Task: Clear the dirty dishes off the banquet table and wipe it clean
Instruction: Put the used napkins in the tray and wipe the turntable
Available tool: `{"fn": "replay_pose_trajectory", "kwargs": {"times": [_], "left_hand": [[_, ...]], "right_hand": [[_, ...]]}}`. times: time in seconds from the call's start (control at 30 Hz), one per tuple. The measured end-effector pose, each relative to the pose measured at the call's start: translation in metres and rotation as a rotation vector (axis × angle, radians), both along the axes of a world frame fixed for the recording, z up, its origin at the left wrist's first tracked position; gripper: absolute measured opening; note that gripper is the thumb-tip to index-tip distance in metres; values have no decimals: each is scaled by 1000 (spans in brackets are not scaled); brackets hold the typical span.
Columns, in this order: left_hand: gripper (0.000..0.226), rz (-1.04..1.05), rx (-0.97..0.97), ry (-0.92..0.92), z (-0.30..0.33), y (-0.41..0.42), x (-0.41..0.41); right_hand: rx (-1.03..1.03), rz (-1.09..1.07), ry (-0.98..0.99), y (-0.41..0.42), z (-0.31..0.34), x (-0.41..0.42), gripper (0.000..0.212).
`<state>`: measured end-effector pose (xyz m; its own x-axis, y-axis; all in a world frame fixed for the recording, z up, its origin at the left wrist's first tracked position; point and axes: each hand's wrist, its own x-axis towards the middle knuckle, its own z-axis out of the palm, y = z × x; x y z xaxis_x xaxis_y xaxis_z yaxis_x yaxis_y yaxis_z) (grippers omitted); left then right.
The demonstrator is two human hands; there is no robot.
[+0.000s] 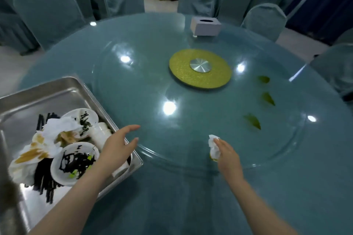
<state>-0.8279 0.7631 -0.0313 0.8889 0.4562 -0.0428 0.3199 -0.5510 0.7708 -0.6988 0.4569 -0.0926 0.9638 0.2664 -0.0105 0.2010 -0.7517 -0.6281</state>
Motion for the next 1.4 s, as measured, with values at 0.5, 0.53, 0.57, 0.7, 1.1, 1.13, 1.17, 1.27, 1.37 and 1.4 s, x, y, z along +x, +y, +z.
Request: {"fn": "replay_pose_trajectory", "kwargs": {"times": [0.5, 0.53, 0.57, 0.7, 1.1, 1.13, 1.17, 1.27, 1.37, 1.4], "left_hand": [[38, -155, 82, 158, -29, -58, 53], [37, -154, 86, 166, -30, -59, 55], [37, -153, 86, 171, -30, -60, 56], [36, -163, 69, 180, -32, -61, 58], [36, -129, 64, 202, -28, -42, 48], [37, -135, 70, 212, -29, -42, 49], [38, -147, 78, 229, -31, -41, 51], [45, -189, 85, 279, -38, -44, 64], [67, -275, 109, 390, -50, -53, 84], [80, -304, 107, 454, -54, -57, 90]], "right_hand": [[-541, 165, -11, -80, -41, 28, 59], [-538, 162, -25, -77, -40, 26, 62], [-524, 157, -35, -74, -41, 23, 65], [-414, 219, -108, -58, -44, 13, 79], [-292, 461, -339, -28, -27, 23, 55], [-223, 394, -274, -28, -28, 27, 53], [-172, 310, -186, -29, -28, 33, 51], [-150, 118, -138, -39, -24, 58, 58], [-141, 5, -154, -49, -19, 84, 63], [-149, -23, -159, -53, -18, 93, 63]]}}
